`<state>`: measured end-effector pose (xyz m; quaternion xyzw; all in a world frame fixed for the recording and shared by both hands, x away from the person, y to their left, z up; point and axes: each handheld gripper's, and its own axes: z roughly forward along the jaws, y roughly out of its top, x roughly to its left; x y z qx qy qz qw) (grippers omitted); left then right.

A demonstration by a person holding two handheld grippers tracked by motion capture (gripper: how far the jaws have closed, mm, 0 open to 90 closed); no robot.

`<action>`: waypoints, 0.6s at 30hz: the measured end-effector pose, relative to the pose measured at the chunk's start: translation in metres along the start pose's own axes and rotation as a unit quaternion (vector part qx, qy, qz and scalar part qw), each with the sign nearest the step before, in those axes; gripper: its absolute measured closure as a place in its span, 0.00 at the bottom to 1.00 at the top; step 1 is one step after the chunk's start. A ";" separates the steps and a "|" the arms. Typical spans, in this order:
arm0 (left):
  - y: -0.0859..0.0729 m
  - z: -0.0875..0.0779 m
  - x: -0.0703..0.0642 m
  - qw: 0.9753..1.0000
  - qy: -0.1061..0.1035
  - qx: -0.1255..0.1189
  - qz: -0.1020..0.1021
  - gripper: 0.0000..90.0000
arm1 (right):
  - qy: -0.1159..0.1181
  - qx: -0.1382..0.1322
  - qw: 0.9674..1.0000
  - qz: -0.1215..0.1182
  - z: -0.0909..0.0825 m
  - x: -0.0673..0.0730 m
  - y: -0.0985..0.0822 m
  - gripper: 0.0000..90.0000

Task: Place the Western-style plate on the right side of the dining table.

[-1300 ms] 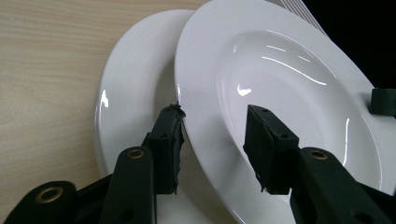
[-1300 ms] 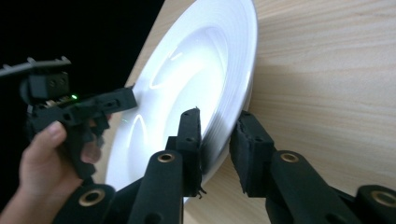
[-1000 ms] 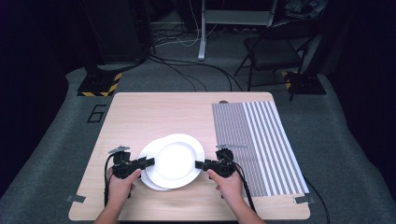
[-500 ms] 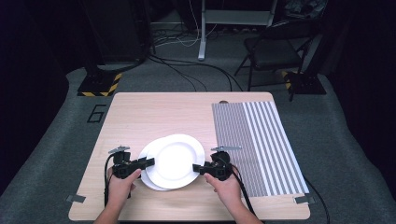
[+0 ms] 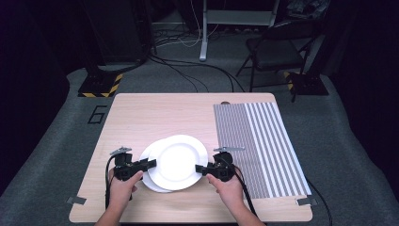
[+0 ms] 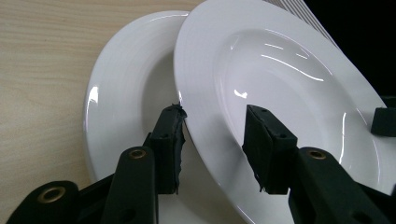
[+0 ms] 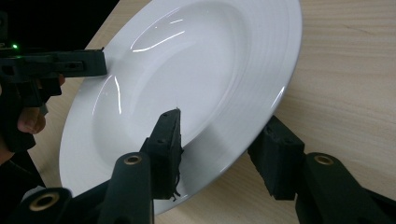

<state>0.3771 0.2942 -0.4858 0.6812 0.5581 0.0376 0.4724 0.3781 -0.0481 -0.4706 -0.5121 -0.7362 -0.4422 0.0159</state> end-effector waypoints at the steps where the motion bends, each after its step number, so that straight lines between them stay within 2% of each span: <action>1: 0.000 0.000 -0.001 1.000 0.001 0.000 0.000 0.64 | -0.001 0.000 1.000 -0.001 0.000 0.000 0.000 0.60; 3: 0.000 0.000 -0.002 1.000 0.002 -0.004 0.002 0.64 | -0.002 -0.001 1.000 -0.001 0.000 0.000 0.000 0.60; 6: 0.001 -0.001 -0.004 1.000 -0.002 -0.011 -0.007 0.64 | -0.004 -0.002 1.000 0.000 -0.001 0.001 0.000 0.60; 10: 0.001 -0.003 -0.007 1.000 0.000 -0.013 0.000 0.64 | -0.003 -0.004 1.000 -0.006 -0.001 0.001 0.000 0.60; 18: 0.002 -0.002 -0.012 1.000 -0.009 -0.014 0.002 0.64 | 0.002 -0.011 1.000 0.010 -0.003 -0.001 0.002 0.55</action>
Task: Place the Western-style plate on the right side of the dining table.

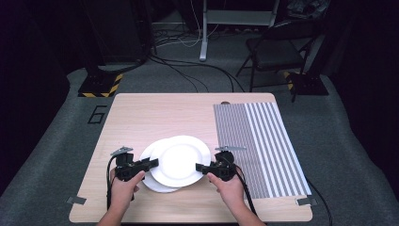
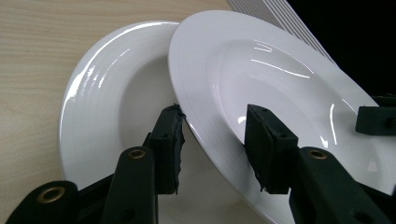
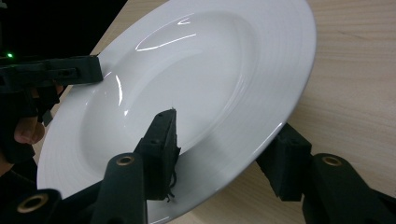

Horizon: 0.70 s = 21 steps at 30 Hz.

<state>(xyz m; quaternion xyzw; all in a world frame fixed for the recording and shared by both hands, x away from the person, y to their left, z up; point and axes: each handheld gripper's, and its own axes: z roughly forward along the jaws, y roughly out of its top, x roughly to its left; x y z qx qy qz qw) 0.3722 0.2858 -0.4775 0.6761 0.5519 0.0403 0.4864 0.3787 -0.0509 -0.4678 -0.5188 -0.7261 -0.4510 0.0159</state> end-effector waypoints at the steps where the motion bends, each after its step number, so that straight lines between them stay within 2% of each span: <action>1: 0.000 0.000 -0.001 1.000 0.001 -0.002 0.001 0.64 | -0.002 0.001 1.000 -0.001 0.000 0.000 0.000 0.56; 5: 0.001 0.001 -0.003 1.000 0.001 -0.004 0.001 0.64 | -0.016 0.000 1.000 -0.019 -0.001 0.003 0.000 0.56; 21: 0.007 0.006 -0.008 1.000 -0.010 -0.004 0.009 0.64 | -0.024 -0.005 1.000 -0.014 -0.008 -0.001 -0.003 0.56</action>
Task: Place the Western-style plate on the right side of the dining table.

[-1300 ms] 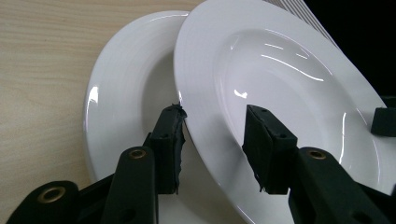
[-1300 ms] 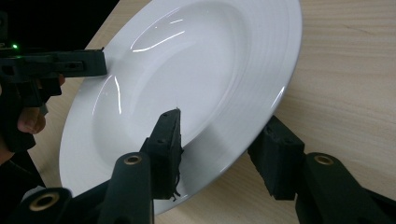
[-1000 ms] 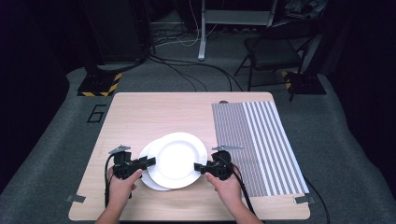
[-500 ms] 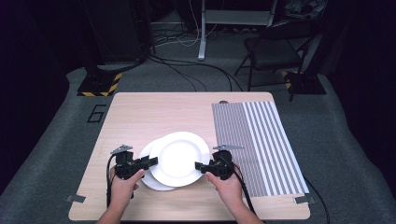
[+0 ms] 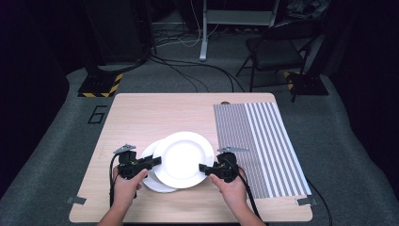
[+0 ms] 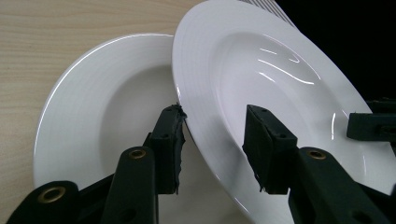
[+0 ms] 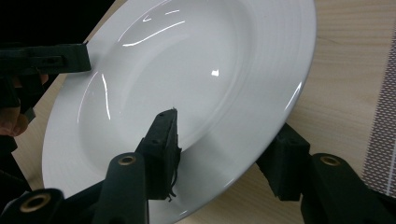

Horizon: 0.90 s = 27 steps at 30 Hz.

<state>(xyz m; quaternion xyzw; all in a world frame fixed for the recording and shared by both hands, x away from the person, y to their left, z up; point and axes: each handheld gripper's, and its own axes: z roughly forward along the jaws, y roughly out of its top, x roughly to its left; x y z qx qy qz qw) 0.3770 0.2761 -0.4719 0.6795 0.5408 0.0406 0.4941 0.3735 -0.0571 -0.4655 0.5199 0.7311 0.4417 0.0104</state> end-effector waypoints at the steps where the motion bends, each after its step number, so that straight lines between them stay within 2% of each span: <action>1: 0.000 0.001 -0.001 1.000 0.001 -0.001 0.001 0.64 | 0.000 0.000 1.000 -0.002 -0.001 0.000 0.000 0.56; 9: 0.004 0.009 -0.010 1.000 -0.001 0.003 0.017 0.64 | -0.012 -0.008 1.000 0.006 -0.008 -0.006 -0.004 0.56; 13: 0.006 0.015 -0.016 0.999 0.001 0.005 0.036 0.64 | -0.014 -0.014 1.000 0.011 -0.013 -0.009 -0.006 0.56; 18: 0.008 0.022 -0.022 0.999 -0.005 0.008 0.045 0.64 | -0.021 -0.021 0.999 0.021 -0.020 -0.013 -0.009 0.56; 27: 0.014 0.034 -0.032 0.998 -0.030 0.018 0.061 0.64 | -0.034 -0.032 0.998 0.044 -0.034 -0.022 -0.013 0.56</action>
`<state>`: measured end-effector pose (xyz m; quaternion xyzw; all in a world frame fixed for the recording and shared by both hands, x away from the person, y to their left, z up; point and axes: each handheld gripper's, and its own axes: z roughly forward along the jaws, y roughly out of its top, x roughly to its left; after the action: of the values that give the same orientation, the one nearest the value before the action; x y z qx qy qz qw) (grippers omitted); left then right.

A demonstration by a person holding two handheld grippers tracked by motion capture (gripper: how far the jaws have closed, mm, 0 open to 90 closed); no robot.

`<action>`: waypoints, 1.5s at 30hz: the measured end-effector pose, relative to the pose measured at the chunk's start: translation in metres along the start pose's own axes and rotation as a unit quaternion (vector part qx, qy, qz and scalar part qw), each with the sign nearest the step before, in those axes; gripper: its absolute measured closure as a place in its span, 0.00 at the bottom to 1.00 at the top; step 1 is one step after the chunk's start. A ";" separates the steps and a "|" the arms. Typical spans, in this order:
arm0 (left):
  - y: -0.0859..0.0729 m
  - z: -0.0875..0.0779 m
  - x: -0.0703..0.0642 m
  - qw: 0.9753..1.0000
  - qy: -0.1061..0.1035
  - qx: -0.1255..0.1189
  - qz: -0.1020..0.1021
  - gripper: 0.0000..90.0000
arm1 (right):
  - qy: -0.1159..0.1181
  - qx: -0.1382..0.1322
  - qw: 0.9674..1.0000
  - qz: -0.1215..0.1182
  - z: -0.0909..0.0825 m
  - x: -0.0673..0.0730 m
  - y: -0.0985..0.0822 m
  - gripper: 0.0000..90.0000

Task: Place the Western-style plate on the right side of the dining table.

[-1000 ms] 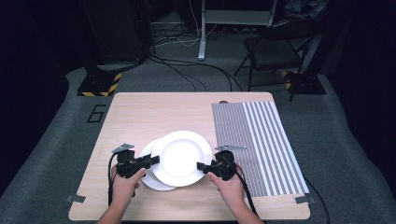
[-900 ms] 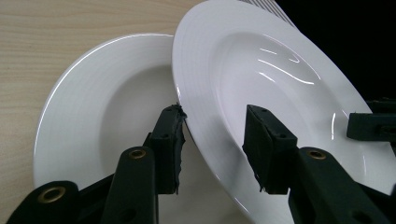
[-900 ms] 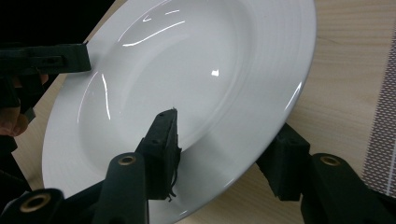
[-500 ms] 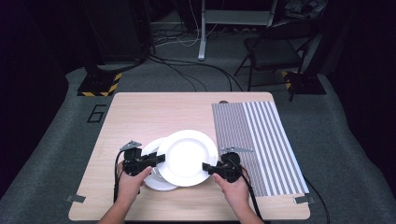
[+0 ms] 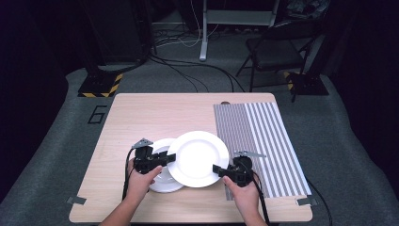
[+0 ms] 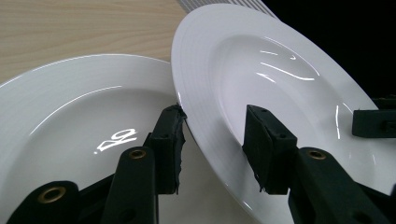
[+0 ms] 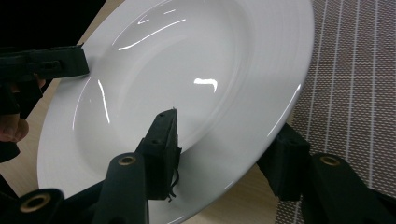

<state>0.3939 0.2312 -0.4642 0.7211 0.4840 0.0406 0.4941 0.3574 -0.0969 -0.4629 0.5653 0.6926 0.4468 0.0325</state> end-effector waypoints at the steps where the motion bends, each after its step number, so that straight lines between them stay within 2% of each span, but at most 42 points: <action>1: 0.001 0.002 -0.001 1.000 -0.005 0.000 -0.001 0.64 | -0.002 -0.001 1.000 0.003 -0.002 -0.001 0.000 0.56; 8: 0.009 0.011 -0.009 1.000 -0.027 0.002 0.002 0.65 | -0.011 -0.025 1.000 0.016 -0.017 -0.008 0.000 0.56; 16: 0.014 0.020 -0.017 0.999 -0.037 0.005 0.012 0.65 | -0.024 -0.029 0.999 0.027 -0.026 -0.015 -0.003 0.57; 22: 0.017 0.025 -0.024 0.999 -0.038 0.004 0.026 0.65 | -0.034 -0.034 0.999 0.023 -0.032 -0.018 -0.005 0.57; 33: 0.025 0.036 -0.033 0.998 -0.059 0.011 0.023 0.65 | -0.044 -0.040 0.998 0.030 -0.047 -0.023 -0.007 0.57; 45: 0.033 0.054 -0.048 0.996 -0.078 0.024 0.034 0.66 | -0.058 -0.059 0.995 0.048 -0.068 -0.032 -0.009 0.59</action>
<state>0.4189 0.1580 -0.4465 0.7497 0.4198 -0.0104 0.5115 0.3244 -0.1626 -0.4433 0.6203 0.6337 0.4544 0.0846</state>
